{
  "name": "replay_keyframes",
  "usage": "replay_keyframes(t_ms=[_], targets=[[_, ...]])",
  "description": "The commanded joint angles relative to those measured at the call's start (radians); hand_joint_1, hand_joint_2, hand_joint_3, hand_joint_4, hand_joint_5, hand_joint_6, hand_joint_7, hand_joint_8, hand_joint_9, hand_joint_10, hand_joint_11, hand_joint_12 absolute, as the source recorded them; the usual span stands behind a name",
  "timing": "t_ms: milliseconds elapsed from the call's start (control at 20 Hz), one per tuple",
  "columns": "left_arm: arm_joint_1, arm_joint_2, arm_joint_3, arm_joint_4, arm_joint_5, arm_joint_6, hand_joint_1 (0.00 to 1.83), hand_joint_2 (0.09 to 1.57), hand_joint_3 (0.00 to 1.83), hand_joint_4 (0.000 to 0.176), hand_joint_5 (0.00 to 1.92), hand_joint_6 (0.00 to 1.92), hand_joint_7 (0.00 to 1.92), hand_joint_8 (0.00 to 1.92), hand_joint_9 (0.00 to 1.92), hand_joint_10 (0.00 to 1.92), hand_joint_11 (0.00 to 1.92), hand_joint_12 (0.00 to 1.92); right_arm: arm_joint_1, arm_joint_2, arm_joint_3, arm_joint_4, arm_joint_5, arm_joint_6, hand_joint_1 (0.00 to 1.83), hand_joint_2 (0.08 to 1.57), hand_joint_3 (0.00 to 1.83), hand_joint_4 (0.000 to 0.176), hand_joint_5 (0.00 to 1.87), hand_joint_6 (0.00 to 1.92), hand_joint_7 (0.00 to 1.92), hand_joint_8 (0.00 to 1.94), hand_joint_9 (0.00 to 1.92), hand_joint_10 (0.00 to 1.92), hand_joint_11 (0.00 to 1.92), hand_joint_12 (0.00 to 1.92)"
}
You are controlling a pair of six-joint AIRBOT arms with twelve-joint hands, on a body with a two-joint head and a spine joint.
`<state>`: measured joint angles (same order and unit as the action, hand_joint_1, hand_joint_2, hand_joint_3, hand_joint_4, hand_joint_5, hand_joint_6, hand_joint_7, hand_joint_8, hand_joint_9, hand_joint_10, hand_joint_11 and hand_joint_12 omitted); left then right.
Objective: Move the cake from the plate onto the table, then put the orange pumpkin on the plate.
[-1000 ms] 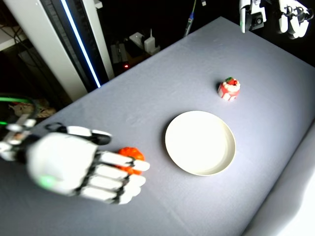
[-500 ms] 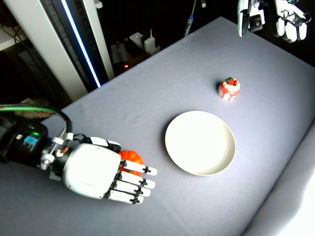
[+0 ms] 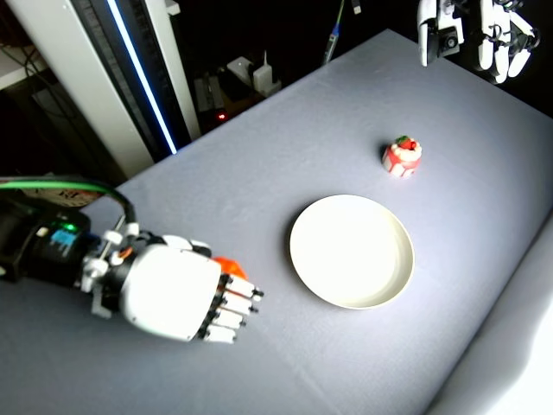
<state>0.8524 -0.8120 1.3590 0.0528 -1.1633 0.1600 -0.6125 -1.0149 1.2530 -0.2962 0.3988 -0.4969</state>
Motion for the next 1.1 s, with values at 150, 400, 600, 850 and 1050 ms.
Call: replay_keyframes(t_ms=[150, 400, 600, 850, 1050], targets=[[-0.005, 0.001, 0.008, -0.044, -0.099, -0.003, 0.91, 1.17, 0.0, 0.03, 0.36, 0.01, 0.37, 0.0, 0.51, 0.0, 0.0, 1.06, 0.142, 0.026, -0.005, -0.285, 0.052, 0.198, 1.12, 1.18, 0.02, 0.0, 0.83, 1.28, 1.08, 1.92, 1.19, 1.92, 1.25, 1.92], [-0.005, -0.006, 0.012, -0.032, -0.086, -0.003, 0.99, 1.11, 0.0, 0.047, 0.58, 0.03, 0.39, 0.01, 0.51, 0.01, 0.03, 1.04, 0.352, 0.019, -0.022, -0.851, -0.032, 0.513, 1.13, 0.88, 0.64, 0.0, 0.87, 1.36, 1.12, 1.94, 1.23, 1.92, 1.31, 1.92], [-0.01, -0.024, 0.023, -0.019, -0.074, -0.003, 1.01, 1.13, 0.0, 0.011, 0.79, 0.06, 0.39, 0.01, 0.47, 0.0, 0.0, 1.06, 0.395, -0.02, 0.007, -0.991, -0.045, 0.623, 1.07, 0.93, 0.67, 0.0, 0.75, 1.56, 0.95, 1.94, 1.04, 1.92, 1.13, 1.92], [-0.029, -0.042, 0.034, 0.005, -0.063, -0.003, 1.09, 1.09, 0.0, 0.089, 0.79, 0.02, 0.4, 0.0, 0.4, 0.0, 0.0, 0.91, 0.415, -0.088, 0.068, -0.995, -0.056, 0.622, 1.09, 0.97, 0.57, 0.0, 0.77, 1.49, 0.95, 1.94, 1.02, 1.92, 1.1, 1.92], [-0.039, -0.051, 0.036, 0.017, -0.063, -0.003, 1.01, 1.1, 0.0, 0.064, 0.5, 0.0, 0.37, 0.0, 0.39, 0.01, 0.0, 1.02, 0.431, -0.127, 0.091, -0.997, -0.065, 0.621, 1.27, 0.97, 0.42, 0.0, 0.98, 1.91, 1.1, 1.94, 1.19, 1.92, 1.27, 1.92]])
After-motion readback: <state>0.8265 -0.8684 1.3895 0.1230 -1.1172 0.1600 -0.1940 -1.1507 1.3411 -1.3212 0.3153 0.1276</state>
